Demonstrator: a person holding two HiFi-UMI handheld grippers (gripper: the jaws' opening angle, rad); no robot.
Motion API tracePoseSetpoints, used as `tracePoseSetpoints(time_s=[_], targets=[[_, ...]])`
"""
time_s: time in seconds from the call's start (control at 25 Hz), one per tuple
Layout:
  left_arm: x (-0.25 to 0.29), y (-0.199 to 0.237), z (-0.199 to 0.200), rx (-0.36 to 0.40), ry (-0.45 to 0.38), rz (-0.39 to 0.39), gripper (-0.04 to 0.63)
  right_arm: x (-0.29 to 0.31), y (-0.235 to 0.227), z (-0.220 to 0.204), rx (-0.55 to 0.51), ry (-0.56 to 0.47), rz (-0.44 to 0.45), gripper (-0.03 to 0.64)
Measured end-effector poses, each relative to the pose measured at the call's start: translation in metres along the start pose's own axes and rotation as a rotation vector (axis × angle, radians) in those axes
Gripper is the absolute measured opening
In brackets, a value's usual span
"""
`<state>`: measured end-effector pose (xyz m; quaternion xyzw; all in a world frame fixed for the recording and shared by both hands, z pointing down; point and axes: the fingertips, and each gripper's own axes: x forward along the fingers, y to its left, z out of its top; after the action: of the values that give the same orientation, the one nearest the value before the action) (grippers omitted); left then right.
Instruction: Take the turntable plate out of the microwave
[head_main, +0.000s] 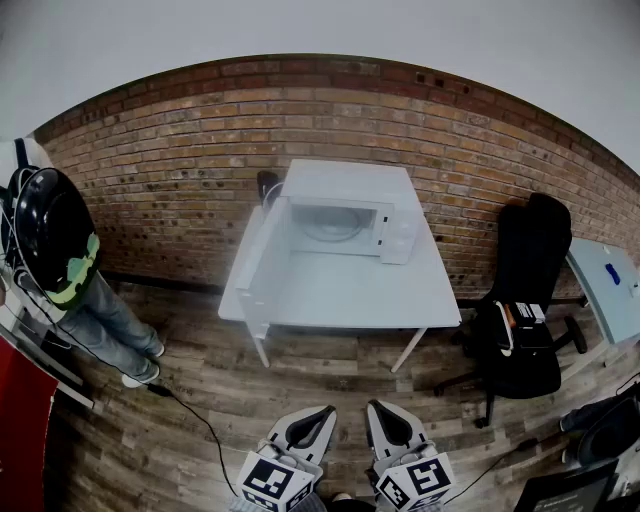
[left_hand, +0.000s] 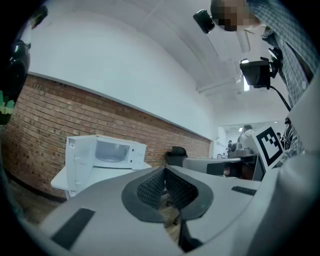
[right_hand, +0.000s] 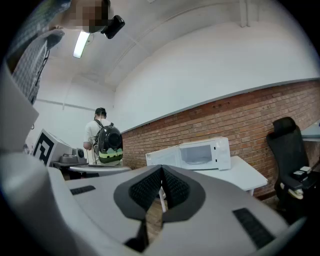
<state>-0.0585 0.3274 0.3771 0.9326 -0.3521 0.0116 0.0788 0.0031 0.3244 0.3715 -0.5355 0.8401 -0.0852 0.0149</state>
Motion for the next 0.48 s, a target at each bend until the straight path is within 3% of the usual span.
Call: tracePoseSetpoints(time_s=[0.48], targets=[[-0.0025,0.002,-0.0041,-0.027,0.016,0.016,0.009,-0.0038,-0.0044,0.0011,0.019,-0.011,-0.021,0.018]])
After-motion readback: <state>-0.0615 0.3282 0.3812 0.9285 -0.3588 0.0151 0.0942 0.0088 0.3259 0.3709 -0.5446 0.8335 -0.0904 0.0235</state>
